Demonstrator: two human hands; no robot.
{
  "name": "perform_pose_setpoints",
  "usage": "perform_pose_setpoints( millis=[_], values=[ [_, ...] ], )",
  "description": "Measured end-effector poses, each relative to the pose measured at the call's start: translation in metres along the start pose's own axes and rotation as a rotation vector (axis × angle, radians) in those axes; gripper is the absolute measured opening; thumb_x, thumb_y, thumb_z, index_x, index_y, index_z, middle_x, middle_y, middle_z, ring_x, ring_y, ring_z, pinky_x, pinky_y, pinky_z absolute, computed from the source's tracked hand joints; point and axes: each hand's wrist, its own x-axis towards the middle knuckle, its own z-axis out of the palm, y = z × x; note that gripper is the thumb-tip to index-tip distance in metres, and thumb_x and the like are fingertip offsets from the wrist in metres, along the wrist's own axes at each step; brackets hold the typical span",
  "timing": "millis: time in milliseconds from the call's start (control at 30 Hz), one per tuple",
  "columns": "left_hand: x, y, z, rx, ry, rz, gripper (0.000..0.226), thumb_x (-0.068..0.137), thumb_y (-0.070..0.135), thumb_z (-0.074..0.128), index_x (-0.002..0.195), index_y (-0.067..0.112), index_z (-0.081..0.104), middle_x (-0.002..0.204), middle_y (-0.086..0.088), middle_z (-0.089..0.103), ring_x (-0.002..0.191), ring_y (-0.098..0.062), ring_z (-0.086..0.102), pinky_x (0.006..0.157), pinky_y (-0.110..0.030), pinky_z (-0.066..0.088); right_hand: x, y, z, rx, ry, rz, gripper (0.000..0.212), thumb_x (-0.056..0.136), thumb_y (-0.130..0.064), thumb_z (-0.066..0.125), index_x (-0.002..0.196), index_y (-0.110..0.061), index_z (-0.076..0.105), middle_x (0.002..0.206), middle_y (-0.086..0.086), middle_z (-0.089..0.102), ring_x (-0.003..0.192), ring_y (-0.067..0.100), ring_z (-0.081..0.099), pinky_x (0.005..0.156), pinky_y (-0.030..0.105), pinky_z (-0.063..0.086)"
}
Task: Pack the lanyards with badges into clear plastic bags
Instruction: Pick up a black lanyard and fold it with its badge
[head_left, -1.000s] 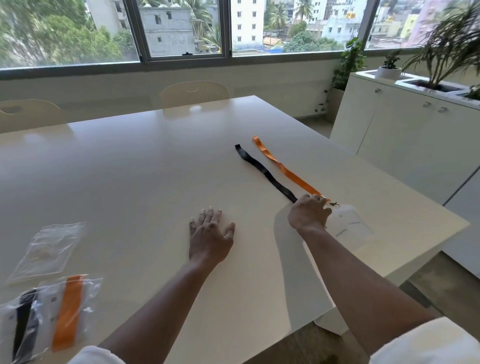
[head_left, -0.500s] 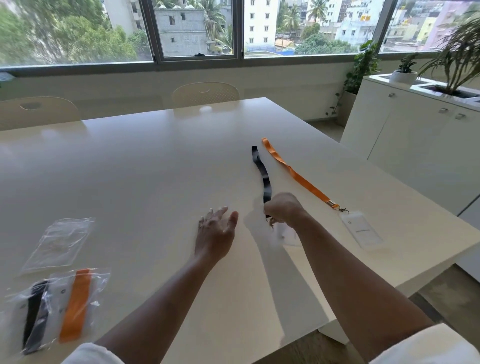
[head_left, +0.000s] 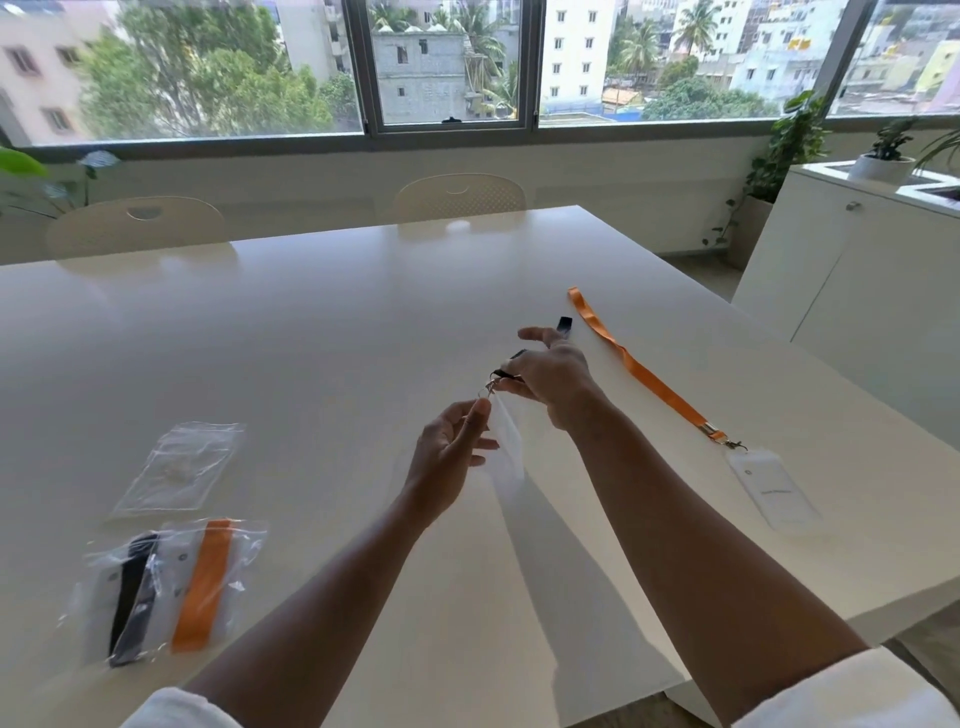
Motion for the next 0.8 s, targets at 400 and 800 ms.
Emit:
perform_pose_setpoints(
  millis=[400,800],
  values=[
    [0.001,-0.002,-0.031,0.217,0.146,0.005,0.025,0.1,0.03,0.054,0.097,0.01,0.07,0.084,0.0,0.073,0.076,-0.019,0.068,0.068,-0.038,0.054,0.011,-0.007,0.02,0.114,-0.016,-0.058,0.048,0.083,0.017,0.037,0.117,-0.004,0.064,0.104,0.011,0.069,0.094,0.02,0.068,0.077,0.024,0.057],
    [0.004,0.042,-0.03,-0.181,0.245,0.107,0.029,0.105,0.026,0.039,0.098,0.013,0.063,0.08,-0.003,0.061,0.065,-0.008,0.059,0.053,-0.022,0.047,0.013,0.033,0.03,-0.421,-0.263,-0.151,0.018,0.085,-0.006,0.063,0.095,-0.012,0.076,0.07,-0.007,0.066,0.056,0.002,0.052,0.051,0.013,0.04]
  ],
)
